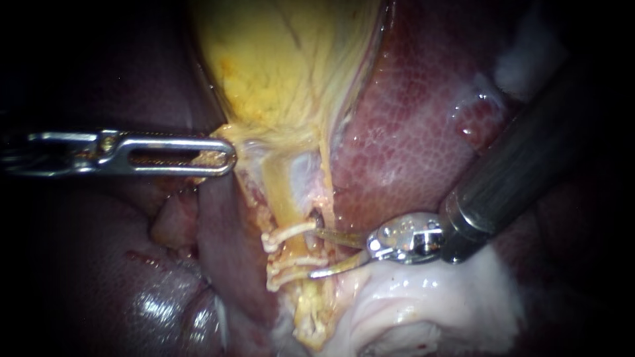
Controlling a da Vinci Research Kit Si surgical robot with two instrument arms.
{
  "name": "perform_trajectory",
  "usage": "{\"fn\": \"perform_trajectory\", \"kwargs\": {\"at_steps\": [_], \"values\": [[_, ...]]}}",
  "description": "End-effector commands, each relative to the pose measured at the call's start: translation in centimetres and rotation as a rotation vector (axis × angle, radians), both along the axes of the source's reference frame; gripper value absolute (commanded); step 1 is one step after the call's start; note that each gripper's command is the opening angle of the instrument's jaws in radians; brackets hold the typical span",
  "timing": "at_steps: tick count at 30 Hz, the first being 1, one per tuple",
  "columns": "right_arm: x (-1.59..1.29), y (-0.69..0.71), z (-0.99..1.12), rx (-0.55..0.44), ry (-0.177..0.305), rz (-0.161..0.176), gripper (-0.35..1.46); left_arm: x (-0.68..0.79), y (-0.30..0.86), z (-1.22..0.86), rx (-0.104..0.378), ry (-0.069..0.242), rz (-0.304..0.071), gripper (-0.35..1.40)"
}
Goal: Go to the cutting position left tube
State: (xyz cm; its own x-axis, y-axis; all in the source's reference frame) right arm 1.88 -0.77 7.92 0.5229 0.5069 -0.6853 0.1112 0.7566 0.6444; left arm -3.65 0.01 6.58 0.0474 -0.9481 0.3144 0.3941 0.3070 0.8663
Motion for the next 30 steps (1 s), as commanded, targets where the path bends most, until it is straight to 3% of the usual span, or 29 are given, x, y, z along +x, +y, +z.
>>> {"fn": "perform_trajectory", "kwargs": {"at_steps": [1, 7, 14, 20, 30], "values": [[0.03, 0.00, 0.00, 0.000, 0.001, -0.001, 1.43, 0.00, 0.00, 0.00, 0.000, 0.000, 0.000, -0.35], [0.20, 0.01, 0.05, 0.010, -0.004, -0.001, 1.43, -0.03, 0.00, 0.01, -0.001, 0.001, -0.002, -0.35], [0.31, 0.02, 0.06, 0.050, 0.036, -0.006, 1.43, -0.03, 0.00, 0.02, -0.001, 0.001, -0.001, -0.35], [0.36, 0.03, 0.03, 0.140, 0.110, -0.012, 1.43, -0.01, 0.04, 0.08, -0.001, 0.001, -0.001, -0.35], [0.48, 0.03, 0.00, 0.209, 0.180, -0.044, 1.42, 0.04, 0.13, 0.23, -0.002, 0.005, -0.005, -0.35]]}}
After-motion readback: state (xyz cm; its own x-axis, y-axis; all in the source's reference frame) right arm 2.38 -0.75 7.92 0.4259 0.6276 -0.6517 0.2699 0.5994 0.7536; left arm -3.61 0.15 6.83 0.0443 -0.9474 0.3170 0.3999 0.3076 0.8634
